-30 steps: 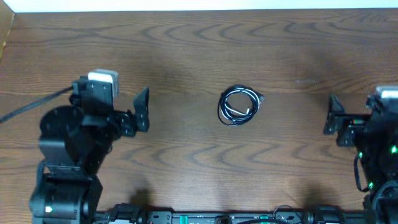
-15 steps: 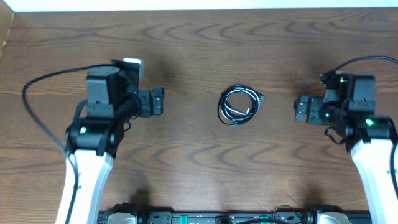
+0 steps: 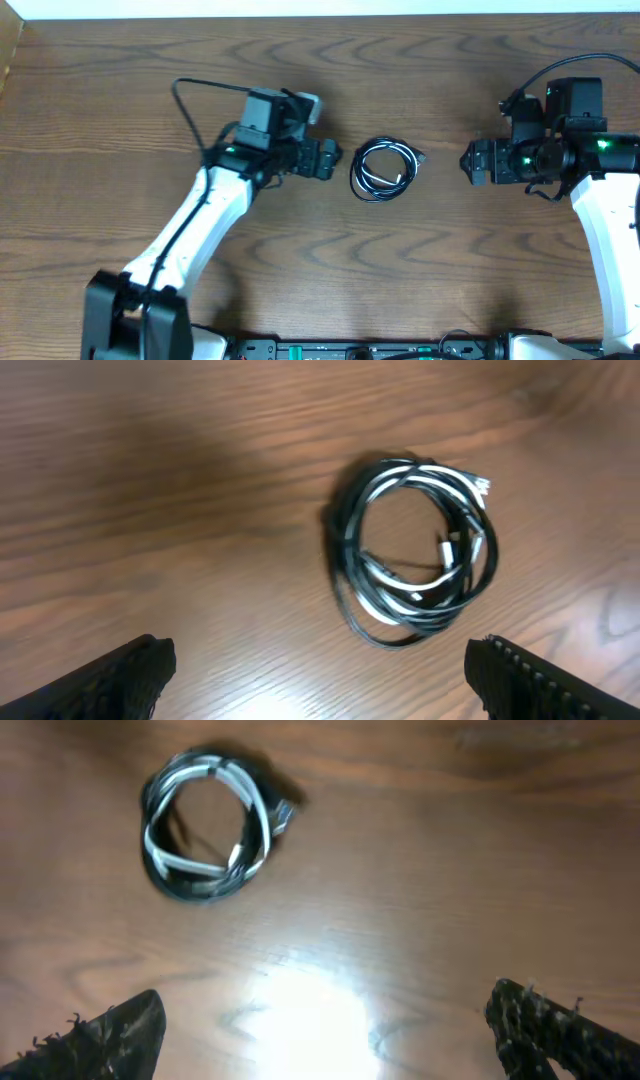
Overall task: Untangle cables
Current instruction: 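Lower the left gripper onto the cable coil and grasp it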
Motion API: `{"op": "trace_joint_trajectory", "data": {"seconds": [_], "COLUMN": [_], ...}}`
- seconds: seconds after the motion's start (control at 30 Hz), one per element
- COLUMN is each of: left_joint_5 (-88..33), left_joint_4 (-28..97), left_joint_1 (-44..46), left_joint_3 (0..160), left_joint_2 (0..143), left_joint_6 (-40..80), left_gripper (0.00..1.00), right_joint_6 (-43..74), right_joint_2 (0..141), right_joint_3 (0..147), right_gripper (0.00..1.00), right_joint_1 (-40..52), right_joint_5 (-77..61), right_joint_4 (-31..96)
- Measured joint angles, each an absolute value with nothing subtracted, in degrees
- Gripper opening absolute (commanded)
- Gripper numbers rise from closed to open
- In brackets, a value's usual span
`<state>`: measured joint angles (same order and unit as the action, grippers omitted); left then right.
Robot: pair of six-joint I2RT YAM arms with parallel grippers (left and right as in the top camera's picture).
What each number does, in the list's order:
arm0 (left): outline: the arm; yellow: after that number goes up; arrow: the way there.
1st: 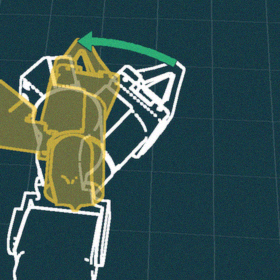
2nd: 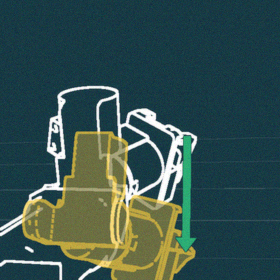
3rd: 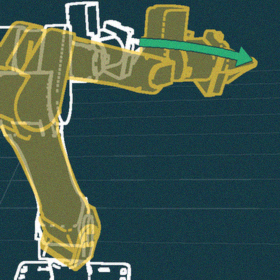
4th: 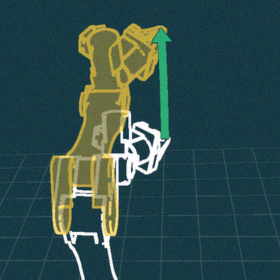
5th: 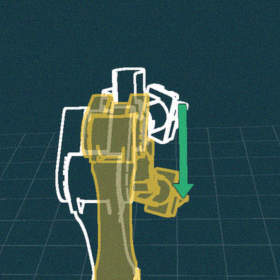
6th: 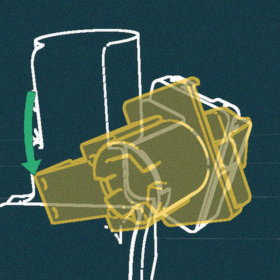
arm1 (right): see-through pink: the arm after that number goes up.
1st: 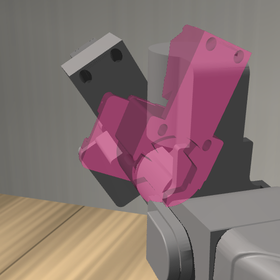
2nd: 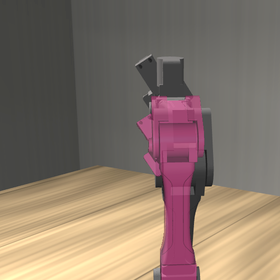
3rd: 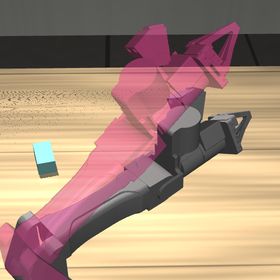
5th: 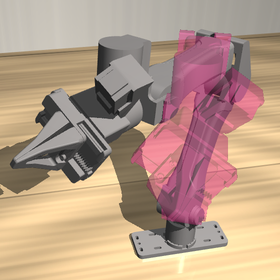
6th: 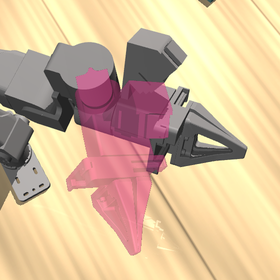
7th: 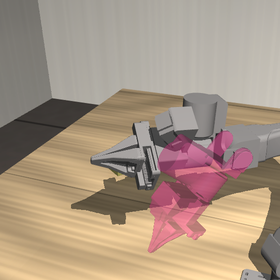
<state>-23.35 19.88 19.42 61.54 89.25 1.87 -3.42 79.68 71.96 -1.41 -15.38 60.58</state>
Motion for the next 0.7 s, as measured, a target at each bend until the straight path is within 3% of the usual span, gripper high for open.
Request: {"op": "trace_joint_trajectory", "data": {"seconds": [0.57,0.7], "left_joint_5": [-23.83,-23.66], "left_joint_4": [12.71,10.57], "left_joint_1": [26.06,27.94], "left_joint_3": [61.54,61.54], "left_joint_2": [98.0,101.45], "left_joint_6": [4.73,5.37], "left_gripper": [1.0,0.96], "right_joint_6": [-5.67,-5.67], "right_joint_2": [79.77,79.77], "right_joint_3": [71.96,71.96], "right_gripper": [0.96,0.96], "right_joint_1": [-1.41,-1.41], "right_joint_5": [-18.09,-18.17], "right_joint_4": [63.46,63.64]}}
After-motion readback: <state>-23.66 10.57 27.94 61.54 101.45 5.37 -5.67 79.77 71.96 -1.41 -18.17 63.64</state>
